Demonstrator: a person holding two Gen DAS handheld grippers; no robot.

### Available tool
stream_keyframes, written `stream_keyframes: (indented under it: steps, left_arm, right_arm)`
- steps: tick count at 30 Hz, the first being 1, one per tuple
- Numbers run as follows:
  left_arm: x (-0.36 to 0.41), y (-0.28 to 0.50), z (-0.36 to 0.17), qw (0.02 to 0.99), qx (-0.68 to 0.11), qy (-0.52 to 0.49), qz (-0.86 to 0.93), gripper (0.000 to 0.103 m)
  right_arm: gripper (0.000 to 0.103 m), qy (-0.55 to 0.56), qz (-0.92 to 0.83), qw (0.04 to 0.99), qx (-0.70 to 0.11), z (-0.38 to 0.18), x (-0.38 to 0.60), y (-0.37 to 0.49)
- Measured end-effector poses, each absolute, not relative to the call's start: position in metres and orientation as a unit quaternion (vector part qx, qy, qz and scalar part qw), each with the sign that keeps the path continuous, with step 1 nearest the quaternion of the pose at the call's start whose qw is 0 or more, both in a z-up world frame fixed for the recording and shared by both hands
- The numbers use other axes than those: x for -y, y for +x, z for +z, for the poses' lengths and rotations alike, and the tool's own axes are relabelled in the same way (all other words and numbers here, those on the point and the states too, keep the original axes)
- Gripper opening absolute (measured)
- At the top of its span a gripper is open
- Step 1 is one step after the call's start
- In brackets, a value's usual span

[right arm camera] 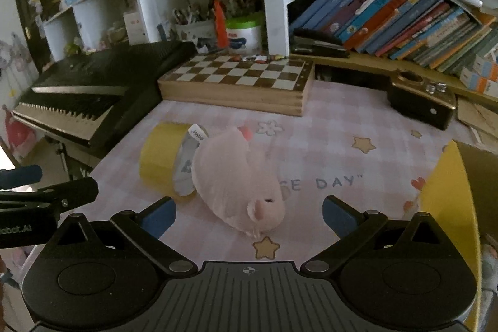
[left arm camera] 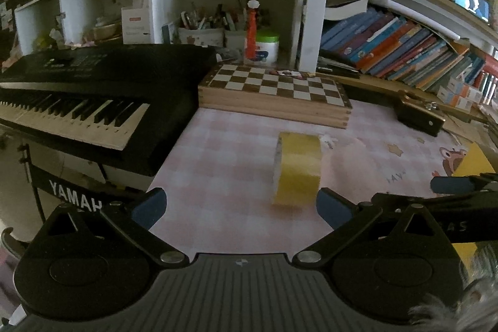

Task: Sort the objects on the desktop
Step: 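Grasp the yellow tape roll with the left tool while the right tool grasps the pink pig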

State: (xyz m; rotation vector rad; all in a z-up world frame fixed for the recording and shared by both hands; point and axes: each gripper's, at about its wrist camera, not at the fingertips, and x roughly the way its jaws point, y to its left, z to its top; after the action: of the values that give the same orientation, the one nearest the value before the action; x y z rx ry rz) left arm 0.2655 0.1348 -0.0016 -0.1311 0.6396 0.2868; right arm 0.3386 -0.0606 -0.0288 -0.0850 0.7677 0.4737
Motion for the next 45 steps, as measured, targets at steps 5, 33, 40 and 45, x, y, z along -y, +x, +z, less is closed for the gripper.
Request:
stream_keyframes:
  steps: [5, 33, 40, 45]
  left_arm:
    - [-0.140, 0.271, -0.004, 0.935, -0.316, -0.065, 0.148, 0.103]
    - [-0.118, 0.344, -0.019, 0.941, -0.327, -0.050, 0.063, 0.103]
    - [-0.108, 0.373, -0.044, 0.932, -0.360, -0.012, 0.043, 0.102]
    - [-0.104, 0.385, -0.060, 0.925, -0.377, 0.013, 0.044, 0.082]
  right_arm:
    - [0.102, -0.048, 0.244, 0.893, -0.374, -0.034, 0.048, 0.351]
    - [0.064, -0.007, 0.169, 0.900, -0.401, -0.047, 0.072, 0.391]
    - [0.063, 0.026, 0.147, 0.904, -0.402, -0.039, 0.091, 0.378]
    - [0.063, 0.019, 0.154, 0.899, -0.410, -0.041, 0.087, 0.376]
